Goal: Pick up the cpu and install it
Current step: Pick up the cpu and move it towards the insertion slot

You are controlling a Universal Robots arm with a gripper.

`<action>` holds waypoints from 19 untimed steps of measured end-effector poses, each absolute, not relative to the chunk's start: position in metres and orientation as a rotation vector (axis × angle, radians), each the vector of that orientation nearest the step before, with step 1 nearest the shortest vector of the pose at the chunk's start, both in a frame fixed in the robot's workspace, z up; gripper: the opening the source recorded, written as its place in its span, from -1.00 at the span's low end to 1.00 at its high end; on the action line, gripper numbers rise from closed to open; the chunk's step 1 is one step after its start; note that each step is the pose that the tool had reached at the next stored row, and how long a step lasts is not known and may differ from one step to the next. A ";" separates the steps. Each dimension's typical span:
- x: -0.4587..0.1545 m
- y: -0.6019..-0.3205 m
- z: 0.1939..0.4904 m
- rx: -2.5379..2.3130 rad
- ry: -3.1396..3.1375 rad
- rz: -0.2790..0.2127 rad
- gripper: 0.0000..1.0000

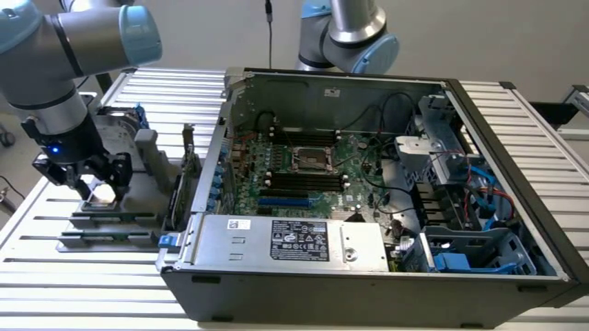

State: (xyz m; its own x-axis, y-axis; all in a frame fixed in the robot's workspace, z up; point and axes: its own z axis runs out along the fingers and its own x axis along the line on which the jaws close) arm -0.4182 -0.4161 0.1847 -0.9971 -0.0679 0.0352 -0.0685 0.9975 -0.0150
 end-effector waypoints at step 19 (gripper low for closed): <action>-0.418 -0.416 0.191 0.106 -3.105 0.025 0.10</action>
